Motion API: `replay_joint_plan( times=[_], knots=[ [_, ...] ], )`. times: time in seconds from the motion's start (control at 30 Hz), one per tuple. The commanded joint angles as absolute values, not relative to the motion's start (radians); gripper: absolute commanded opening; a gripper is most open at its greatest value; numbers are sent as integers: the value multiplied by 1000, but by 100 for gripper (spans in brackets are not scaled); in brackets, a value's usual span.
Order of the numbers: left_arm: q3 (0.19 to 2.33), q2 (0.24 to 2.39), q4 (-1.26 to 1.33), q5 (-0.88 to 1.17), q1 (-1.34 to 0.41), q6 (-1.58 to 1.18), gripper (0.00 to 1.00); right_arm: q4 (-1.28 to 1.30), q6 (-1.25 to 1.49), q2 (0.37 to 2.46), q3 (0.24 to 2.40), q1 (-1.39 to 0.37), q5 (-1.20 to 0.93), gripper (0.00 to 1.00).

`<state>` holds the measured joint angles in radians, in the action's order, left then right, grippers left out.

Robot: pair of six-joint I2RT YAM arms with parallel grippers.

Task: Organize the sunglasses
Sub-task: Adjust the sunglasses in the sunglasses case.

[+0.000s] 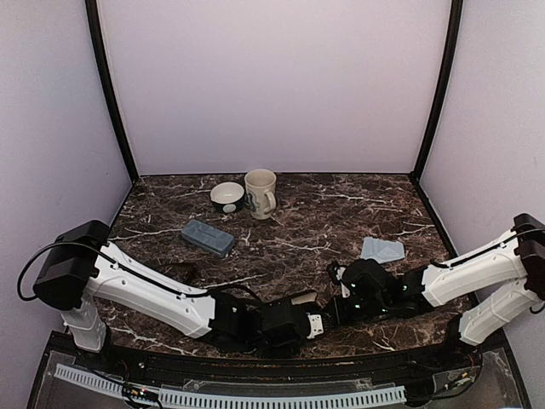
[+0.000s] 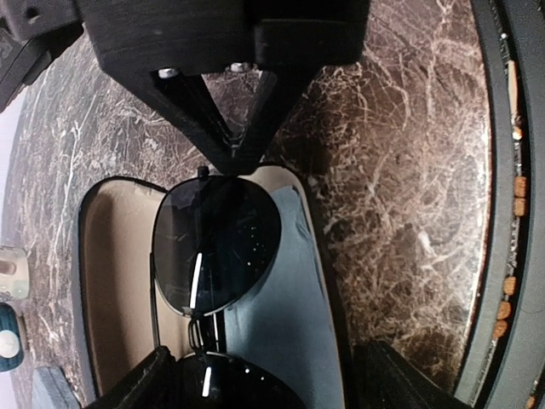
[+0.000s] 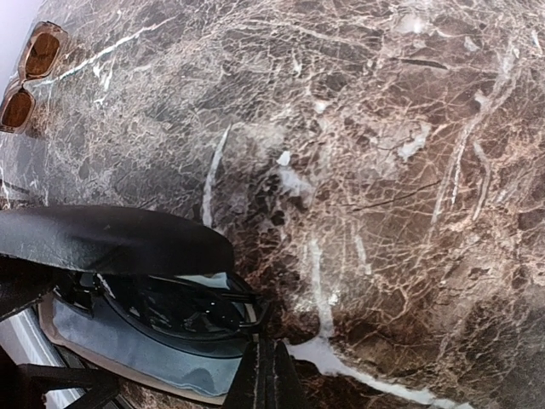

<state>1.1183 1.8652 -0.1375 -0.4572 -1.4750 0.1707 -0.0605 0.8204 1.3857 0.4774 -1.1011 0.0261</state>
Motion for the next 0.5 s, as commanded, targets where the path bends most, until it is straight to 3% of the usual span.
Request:
replay_joint_plan(
  times=[0.0,0.47],
  knots=[
    [1145,1883,-164,-565,-1506,202,77,-75,813,1411,490,-1114,17,1],
    [1148,1916,-157,-576,-1519,197,80,-72,808,1413,498,-1118,17,1]
  ],
)
